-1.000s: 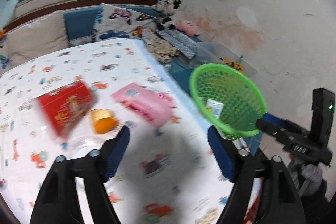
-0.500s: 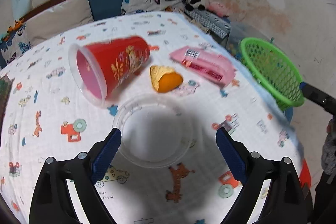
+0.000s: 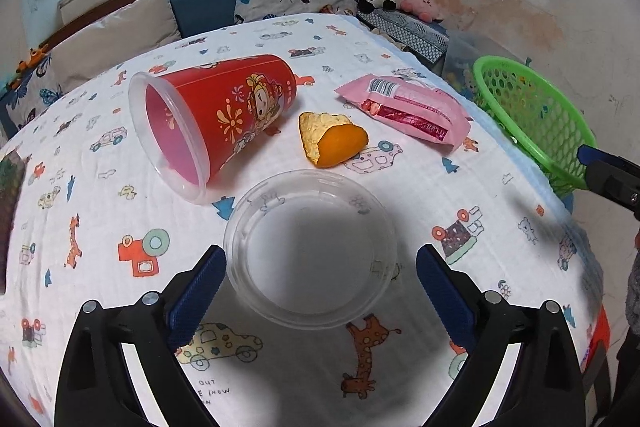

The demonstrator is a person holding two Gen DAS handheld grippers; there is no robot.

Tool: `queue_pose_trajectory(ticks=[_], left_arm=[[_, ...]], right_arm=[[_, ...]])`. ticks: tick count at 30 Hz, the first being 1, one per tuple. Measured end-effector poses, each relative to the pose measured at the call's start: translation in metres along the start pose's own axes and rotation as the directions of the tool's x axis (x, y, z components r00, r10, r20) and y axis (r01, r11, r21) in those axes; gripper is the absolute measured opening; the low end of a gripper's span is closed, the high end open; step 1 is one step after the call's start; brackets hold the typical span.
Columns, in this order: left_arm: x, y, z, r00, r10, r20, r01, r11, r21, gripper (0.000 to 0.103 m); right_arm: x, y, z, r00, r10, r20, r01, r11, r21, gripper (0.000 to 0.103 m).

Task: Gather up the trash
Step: 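Grasp the clear round plastic lid with the left gripper, then grasp the pink wafer wrapper with the right gripper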

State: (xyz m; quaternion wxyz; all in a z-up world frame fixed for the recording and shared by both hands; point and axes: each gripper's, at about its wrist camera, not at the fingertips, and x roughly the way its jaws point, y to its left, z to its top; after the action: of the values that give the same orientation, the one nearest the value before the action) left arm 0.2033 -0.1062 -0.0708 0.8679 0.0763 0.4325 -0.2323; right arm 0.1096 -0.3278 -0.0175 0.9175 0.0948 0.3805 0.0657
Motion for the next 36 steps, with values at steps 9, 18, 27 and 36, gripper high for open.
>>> queue_pose_trajectory(ticks=[9,18,27,36], left_arm=[[0.003,0.003,-0.002,0.999,0.027,-0.02,-0.027,0.999,0.017,0.093],[0.018,-0.001,-0.004,0.998,0.036,-0.058,-0.033,0.998,0.05,0.093],[0.019,0.001,-0.005,0.998,0.046,-0.039,-0.044,0.998,0.047,0.088],[-0.008,0.002,-0.005,0.999,0.034,0.01,-0.035,0.999,0.035,0.088]], right_arm=[[0.006,0.001,-0.001,1.0,0.01,-0.013,-0.01,1.0,0.0,0.093],[0.01,0.005,0.0,1.0,0.014,-0.021,-0.015,1.0,-0.014,0.093],[0.029,0.006,0.01,0.999,0.015,-0.045,-0.017,0.999,-0.044,0.093],[0.059,0.005,0.033,0.997,0.031,-0.072,-0.037,0.996,-0.075,0.093]])
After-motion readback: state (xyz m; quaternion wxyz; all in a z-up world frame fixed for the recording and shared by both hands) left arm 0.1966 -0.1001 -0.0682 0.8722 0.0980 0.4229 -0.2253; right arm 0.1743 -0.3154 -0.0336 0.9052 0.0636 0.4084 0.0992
